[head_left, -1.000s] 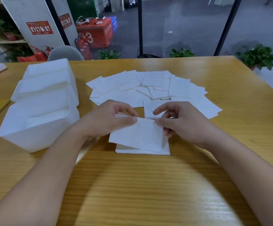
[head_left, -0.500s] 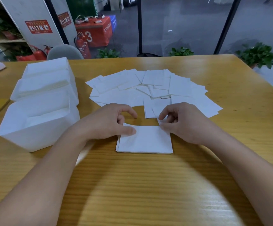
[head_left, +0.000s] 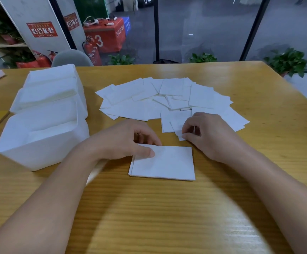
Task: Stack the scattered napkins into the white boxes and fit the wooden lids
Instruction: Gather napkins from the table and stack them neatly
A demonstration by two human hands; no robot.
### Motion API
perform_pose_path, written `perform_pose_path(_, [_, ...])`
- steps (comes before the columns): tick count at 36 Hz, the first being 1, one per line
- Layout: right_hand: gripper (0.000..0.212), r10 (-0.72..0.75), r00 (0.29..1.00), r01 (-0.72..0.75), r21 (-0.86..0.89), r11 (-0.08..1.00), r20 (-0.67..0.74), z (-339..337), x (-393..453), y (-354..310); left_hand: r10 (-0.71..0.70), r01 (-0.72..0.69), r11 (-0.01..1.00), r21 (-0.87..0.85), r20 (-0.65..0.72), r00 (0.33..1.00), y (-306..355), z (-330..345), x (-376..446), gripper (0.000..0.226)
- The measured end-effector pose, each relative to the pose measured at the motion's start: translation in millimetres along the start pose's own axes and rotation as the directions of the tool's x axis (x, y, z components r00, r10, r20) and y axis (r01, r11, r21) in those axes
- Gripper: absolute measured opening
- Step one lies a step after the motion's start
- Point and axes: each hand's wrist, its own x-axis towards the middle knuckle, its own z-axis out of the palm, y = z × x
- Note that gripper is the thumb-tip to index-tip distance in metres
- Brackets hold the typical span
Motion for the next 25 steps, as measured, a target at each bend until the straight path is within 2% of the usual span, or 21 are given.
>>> perform_pose_path(5, [0.014,0.003,0.999,-0.002,0.028,1.0,-0.036,2,0,-1,-0.014,0.015,1.0,0.012,-0.046,0.999,-3,6,4,0.025])
perform_pose_path(8, [0.017,-0.005,0.993,0.021,0.132,0.991,-0.121,1,0,-4,0.015,-0.014,1.0,0.006,-0.145,0.989,-2,16,8,0.029])
perform_pose_path(11, [0.016,-0.064,0.981,0.101,0.199,0.975,-0.186,1,-2,-12,0.02,-0.049,0.994,-0.102,-0.262,0.965,7,27,14,0.032])
perform_pose_path(14, [0.012,-0.14,0.978,0.178,0.269,0.947,-0.153,7,-7,-20,0.014,-0.107,0.963,-0.249,-0.348,0.937,12,34,19,0.038])
perform_pose_path(17, [0.01,-0.206,0.975,0.222,0.279,0.934,-0.085,14,-9,-25,-0.016,-0.12,0.946,-0.302,-0.414,0.91,12,33,19,0.035])
perform_pose_path(20, [0.006,-0.238,0.97,0.242,0.287,0.927,-0.049,15,-9,-25,-0.034,-0.1,0.946,-0.307,-0.402,0.915,8,31,20,0.038])
perform_pose_path(22, [0.005,-0.238,0.968,0.25,0.275,0.928,-0.078,14,-9,-23,-0.04,-0.086,0.954,-0.288,-0.404,0.914,7,29,19,0.04])
perform_pose_path(25, [0.028,-0.184,0.971,0.219,0.252,0.943,-0.156,11,-7,-19,-0.013,-0.115,0.956,-0.271,-0.43,0.903,7,26,16,0.037])
